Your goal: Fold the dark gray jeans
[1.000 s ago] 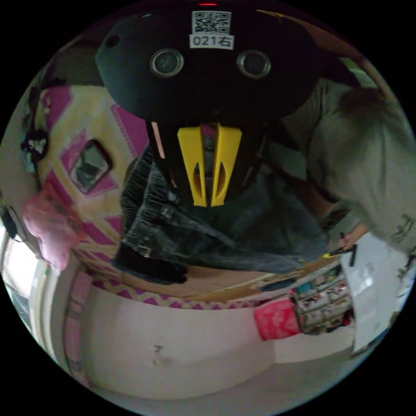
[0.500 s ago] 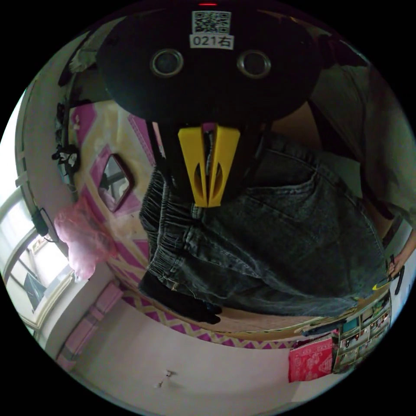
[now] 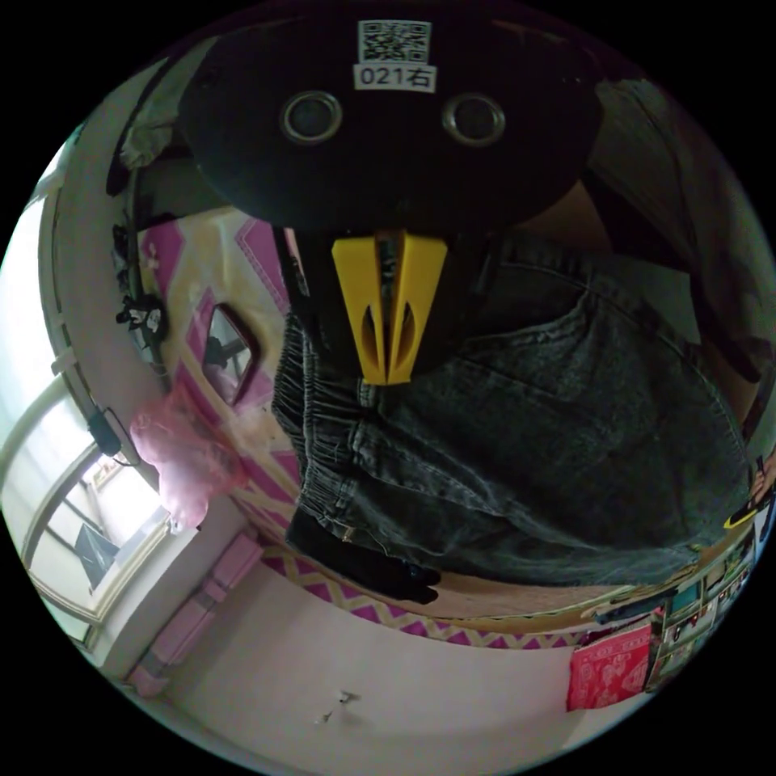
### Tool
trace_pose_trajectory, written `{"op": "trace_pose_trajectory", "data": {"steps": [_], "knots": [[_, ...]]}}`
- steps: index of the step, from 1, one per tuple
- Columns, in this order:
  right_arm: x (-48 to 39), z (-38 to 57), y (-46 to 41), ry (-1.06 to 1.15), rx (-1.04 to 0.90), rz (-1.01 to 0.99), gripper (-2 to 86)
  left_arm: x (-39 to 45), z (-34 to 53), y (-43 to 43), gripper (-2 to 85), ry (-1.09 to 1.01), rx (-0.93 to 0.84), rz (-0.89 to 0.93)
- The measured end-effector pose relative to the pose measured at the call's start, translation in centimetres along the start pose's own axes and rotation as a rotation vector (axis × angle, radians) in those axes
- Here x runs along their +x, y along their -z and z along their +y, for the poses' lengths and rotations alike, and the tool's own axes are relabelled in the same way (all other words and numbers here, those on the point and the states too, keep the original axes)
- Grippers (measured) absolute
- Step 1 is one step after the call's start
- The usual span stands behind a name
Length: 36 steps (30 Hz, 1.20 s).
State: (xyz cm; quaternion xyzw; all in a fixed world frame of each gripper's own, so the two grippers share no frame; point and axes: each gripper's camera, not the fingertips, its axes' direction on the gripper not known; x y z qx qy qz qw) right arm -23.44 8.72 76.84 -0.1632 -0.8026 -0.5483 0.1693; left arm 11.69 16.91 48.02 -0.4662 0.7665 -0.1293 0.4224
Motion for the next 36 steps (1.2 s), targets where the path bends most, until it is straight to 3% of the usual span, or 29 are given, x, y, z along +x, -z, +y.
{"op": "trace_pose_trajectory", "data": {"steps": [5,11,16,28,36], "knots": [[0.5,0.8,-0.1,-0.082,-0.001,0.030,-0.2,0.5,-0.7,0.7,-0.9,-0.043,-0.028,-0.083],[7.0,5.5,5.4,-0.525,0.169,-0.169,5.3,-4.0,0.6,6.3,-0.4,0.251,0.027,0.008],[9.8,12.3,5.9,-0.768,0.123,-0.342,8.6,-7.5,3.7,9.2,5.2,0.432,-0.038,0.148],[11.8,16.5,0.1,-0.995,0.125,-0.560,10.2,-12.6,6.1,6.8,7.9,0.675,-0.121,0.238],[12.5,16.3,-1.4,-1.003,0.116,-0.564,10.2,-16.0,6.3,6.0,7.5,0.765,-0.109,0.283]]}}
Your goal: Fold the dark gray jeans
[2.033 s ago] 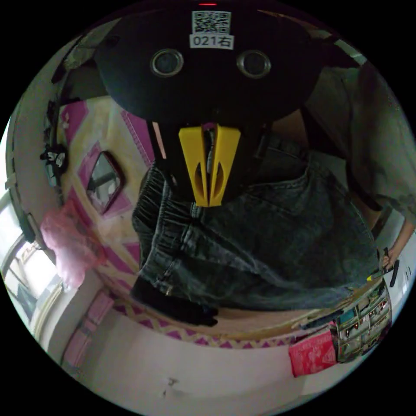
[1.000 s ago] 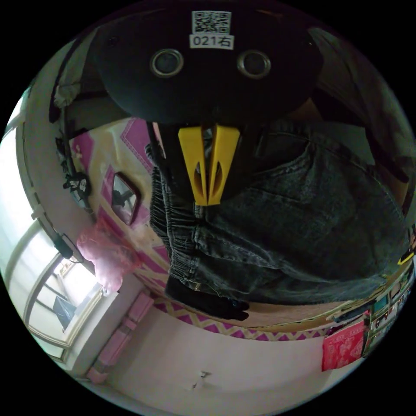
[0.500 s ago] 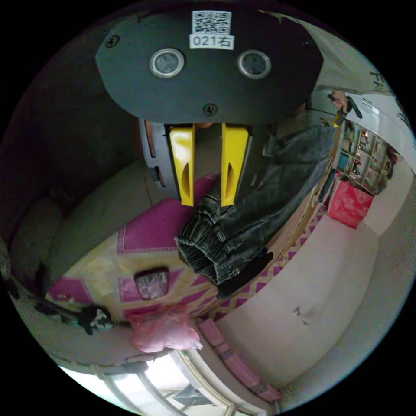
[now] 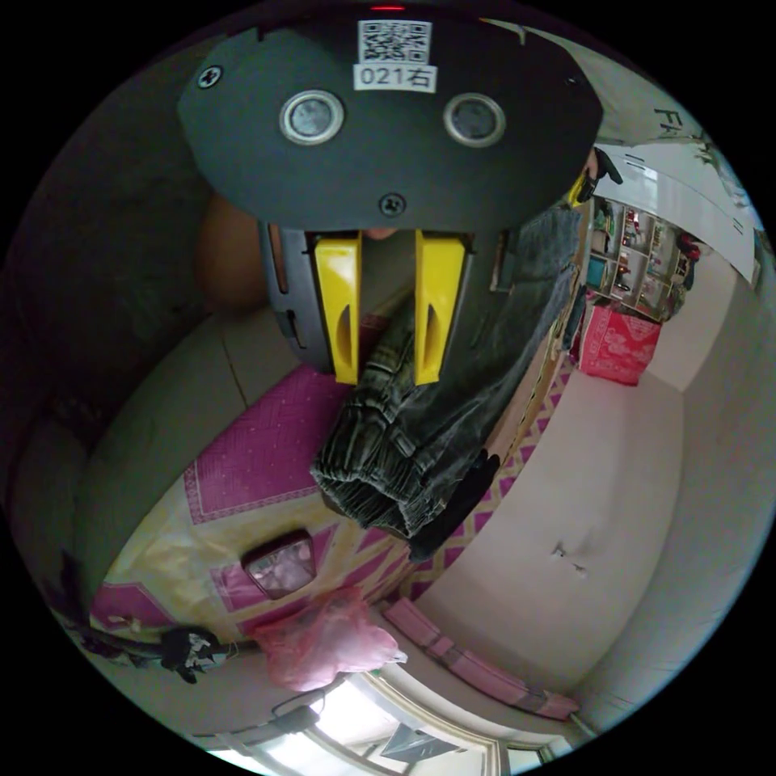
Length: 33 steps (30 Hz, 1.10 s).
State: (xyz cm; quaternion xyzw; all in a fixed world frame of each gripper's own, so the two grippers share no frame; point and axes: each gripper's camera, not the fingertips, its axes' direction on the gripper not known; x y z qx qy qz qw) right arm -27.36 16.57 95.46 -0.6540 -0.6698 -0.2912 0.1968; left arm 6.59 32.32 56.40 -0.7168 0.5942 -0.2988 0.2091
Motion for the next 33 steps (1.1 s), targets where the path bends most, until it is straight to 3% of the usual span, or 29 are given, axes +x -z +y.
{"op": "trace_pose_trajectory", "data": {"steps": [18,24,29,33], "knots": [[2.0,-1.9,-2.3,-0.037,-0.009,-0.051,9.0,-2.8,-5.1,-3.9,6.6,0.137,-0.081,0.241],[2.4,-2.5,-2.7,-0.046,-0.023,-0.080,7.5,-1.3,-6.4,-5.0,0.0,0.092,-0.059,0.230],[3.2,-4.1,-2.2,-0.092,-0.034,-0.287,3.6,2.2,-8.1,-4.2,-0.8,-0.075,-0.032,0.195],[3.0,-7.9,-3.7,-0.212,-0.050,-0.654,2.6,7.4,-12.2,-4.0,-0.9,-0.229,-0.022,0.164]]}}
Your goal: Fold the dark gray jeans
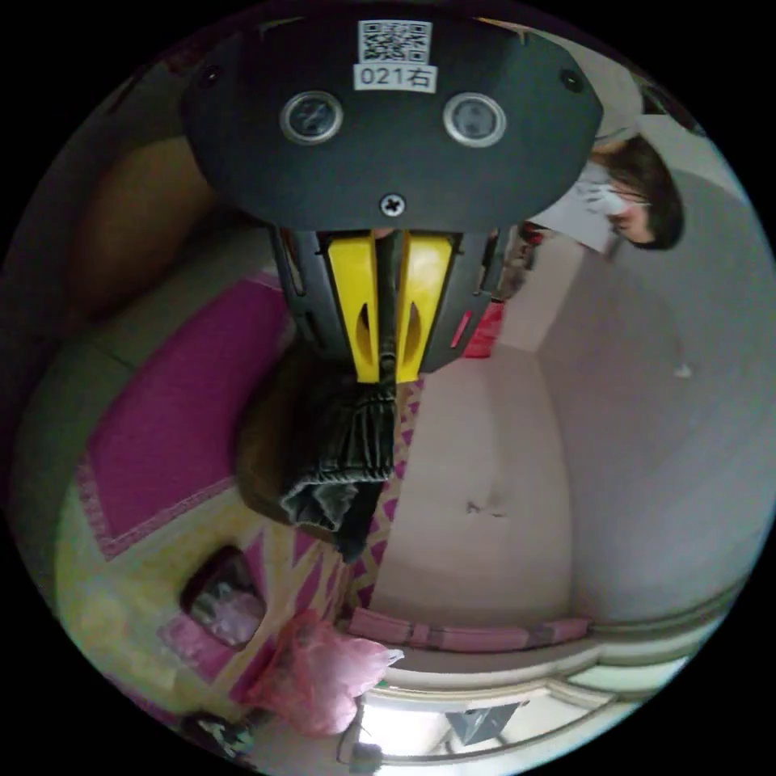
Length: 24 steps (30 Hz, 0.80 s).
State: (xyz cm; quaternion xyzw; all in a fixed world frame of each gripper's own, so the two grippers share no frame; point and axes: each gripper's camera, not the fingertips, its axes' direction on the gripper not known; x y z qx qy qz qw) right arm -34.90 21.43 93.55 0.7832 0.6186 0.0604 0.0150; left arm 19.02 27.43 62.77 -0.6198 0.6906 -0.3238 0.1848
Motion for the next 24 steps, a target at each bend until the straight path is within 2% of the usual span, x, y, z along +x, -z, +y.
{"op": "trace_pose_trajectory", "data": {"steps": [5,10,14,17,20,24], "knots": [[-4.5,-6.9,-7.1,0.108,-0.050,0.011,2.3,3.6,-9.5,-4.0,-0.8,-0.057,-0.050,-0.003],[-4.5,-15.1,-18.7,0.106,-0.073,0.176,3.7,4.4,-19.2,-16.5,-0.5,-0.027,-0.204,-0.023],[0.1,-17.9,-24.8,0.026,-0.099,0.337,6.0,1.9,-20.9,-25.1,0.5,0.019,-0.301,-0.038],[0.2,-17.1,-26.0,0.055,-0.067,0.342,5.8,0.9,-20.3,-25.2,0.7,-0.003,-0.199,-0.108],[-3.9,-14.2,-28.2,0.271,-0.184,0.379,5.4,2.4,-18.8,-23.2,0.5,-0.135,-0.132,-0.141],[-9.7,-4.3,-36.5,0.669,-0.530,0.460,1.6,6.6,-15.3,-23.9,1.3,-0.366,-0.212,-0.222]]}}
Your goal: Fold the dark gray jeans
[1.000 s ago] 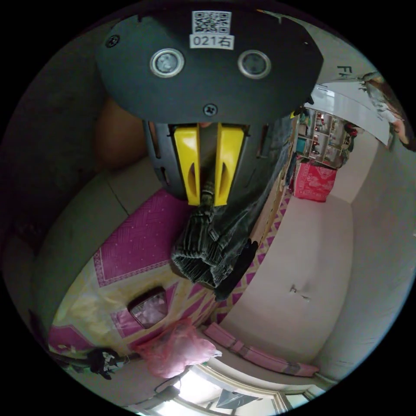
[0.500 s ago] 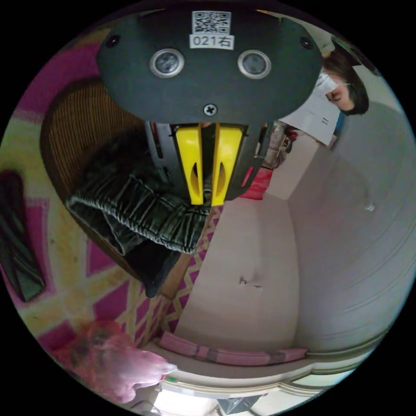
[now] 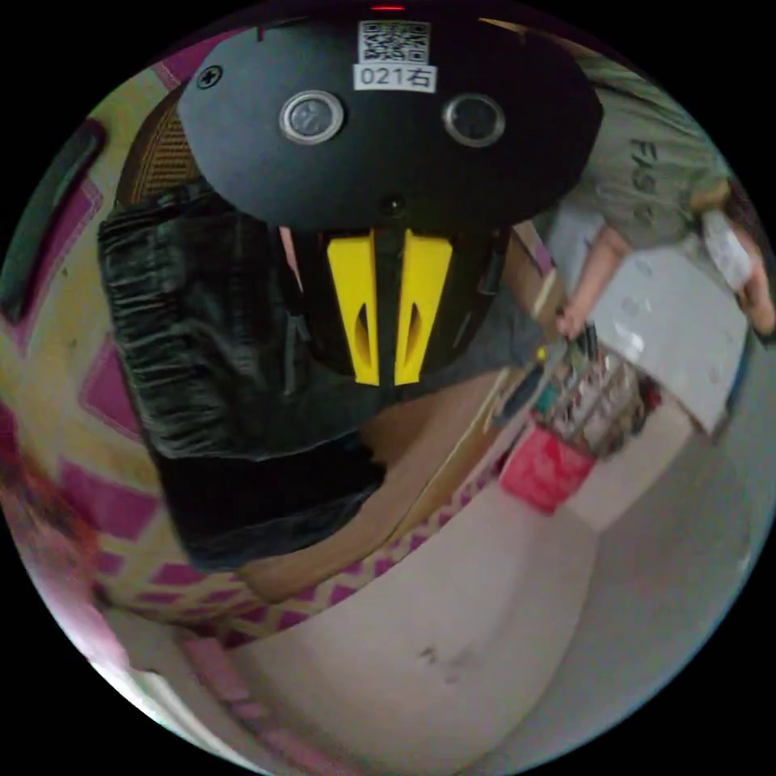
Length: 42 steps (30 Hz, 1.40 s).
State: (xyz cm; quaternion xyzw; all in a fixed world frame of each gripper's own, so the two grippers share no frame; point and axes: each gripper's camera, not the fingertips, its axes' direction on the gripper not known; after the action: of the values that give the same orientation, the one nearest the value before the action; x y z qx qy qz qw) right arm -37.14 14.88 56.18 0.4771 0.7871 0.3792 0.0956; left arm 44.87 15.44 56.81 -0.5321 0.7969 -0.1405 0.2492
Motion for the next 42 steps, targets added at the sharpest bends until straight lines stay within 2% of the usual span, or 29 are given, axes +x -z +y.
{"op": "trace_pose_trajectory", "data": {"steps": [4,7,11,15,17,19,21,26,33,35,37,42], "knots": [[-11.1,2.3,-9.2,0.313,-0.196,0.224,-0.7,4.2,1.8,-2.8,2.3,-0.163,-0.070,-0.181],[-14.4,4.3,-15.7,0.414,-0.317,0.399,-0.7,4.3,2.2,-5.3,1.6,-0.162,-0.141,-0.214],[-17.5,5.8,-17.9,0.507,-0.260,0.523,-0.7,4.0,1.9,-5.6,-0.1,-0.136,-0.138,-0.216],[-20.1,6.7,-19.3,0.566,-0.254,0.612,-0.7,2.1,3.1,-2.1,-0.2,0.021,-0.035,-0.372],[-20.8,6.8,-19.7,0.570,-0.251,0.627,-0.7,-0.1,4.3,-0.1,0.7,0.140,0.005,-0.329],[-21.4,6.8,-20.0,0.565,-0.250,0.634,-0.6,-3.4,5.9,0.7,5.8,0.284,-0.023,-0.154],[-21.7,6.7,-20.1,0.550,-0.249,0.625,-0.6,-5.6,7.0,0.4,9.5,0.377,-0.033,-0.053],[-21.9,6.2,-19.9,0.498,-0.250,0.592,-0.7,-7.9,8.6,-1.1,11.8,0.508,-0.035,0.061],[-22.1,6.2,-19.7,0.453,-0.246,0.590,-0.6,-8.8,9.3,-2.8,10.7,0.690,0.017,0.189],[-21.8,6.1,-19.5,0.434,-0.244,0.578,-0.7,-8.9,9.6,-3.5,8.0,0.723,0.015,0.193],[-21.3,5.8,-19.0,0.401,-0.242,0.550,-0.7,-9.2,10.6,-4.2,1.4,0.768,0.038,0.230],[-20.1,5.7,-18.0,0.370,-0.237,0.503,-0.9,-7.4,11.4,-2.4,-0.6,0.716,0.133,0.294]]}}
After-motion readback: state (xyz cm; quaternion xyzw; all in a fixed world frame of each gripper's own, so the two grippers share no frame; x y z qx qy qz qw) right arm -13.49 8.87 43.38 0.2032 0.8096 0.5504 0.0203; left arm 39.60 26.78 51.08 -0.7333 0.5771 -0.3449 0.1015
